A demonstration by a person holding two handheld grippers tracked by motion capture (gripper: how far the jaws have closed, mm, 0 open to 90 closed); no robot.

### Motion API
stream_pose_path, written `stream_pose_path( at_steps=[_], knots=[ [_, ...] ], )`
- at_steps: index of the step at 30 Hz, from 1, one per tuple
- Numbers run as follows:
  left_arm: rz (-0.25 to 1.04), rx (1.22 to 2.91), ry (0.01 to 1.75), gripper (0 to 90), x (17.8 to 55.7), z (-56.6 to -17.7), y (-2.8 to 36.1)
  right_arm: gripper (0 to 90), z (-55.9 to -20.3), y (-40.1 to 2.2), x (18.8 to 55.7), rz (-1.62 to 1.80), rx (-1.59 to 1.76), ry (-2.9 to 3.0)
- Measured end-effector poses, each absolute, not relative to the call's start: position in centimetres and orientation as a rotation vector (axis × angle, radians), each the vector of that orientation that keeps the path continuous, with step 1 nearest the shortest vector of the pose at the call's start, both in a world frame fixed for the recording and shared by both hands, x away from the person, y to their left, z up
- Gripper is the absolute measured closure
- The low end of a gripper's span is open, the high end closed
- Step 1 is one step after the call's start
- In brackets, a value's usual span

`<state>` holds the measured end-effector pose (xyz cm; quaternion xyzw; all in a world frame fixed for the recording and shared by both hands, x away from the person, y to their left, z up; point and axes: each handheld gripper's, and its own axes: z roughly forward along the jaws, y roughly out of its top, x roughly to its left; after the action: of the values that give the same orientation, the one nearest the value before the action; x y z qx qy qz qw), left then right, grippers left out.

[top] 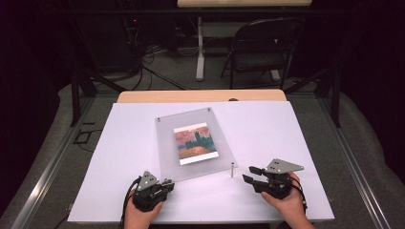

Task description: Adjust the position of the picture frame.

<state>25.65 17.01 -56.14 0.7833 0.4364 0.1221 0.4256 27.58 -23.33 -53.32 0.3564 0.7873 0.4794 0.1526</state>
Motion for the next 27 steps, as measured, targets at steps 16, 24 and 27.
stream_pose_path(
  at_steps=[16,24,27],
  knots=[
    [0.277,1.929,1.106,85.0,25.8,-55.8,17.4,63.5,-53.7,-22.6,28.1,1.378,1.052,2.295],
    [0.277,1.874,1.107,85.1,26.2,-54.8,18.5,64.8,-53.9,-21.4,29.0,1.398,1.059,2.313],
    [0.273,1.864,1.106,85.1,26.3,-54.6,18.8,66.1,-53.9,-20.7,29.6,1.417,1.064,2.320]
  ],
)
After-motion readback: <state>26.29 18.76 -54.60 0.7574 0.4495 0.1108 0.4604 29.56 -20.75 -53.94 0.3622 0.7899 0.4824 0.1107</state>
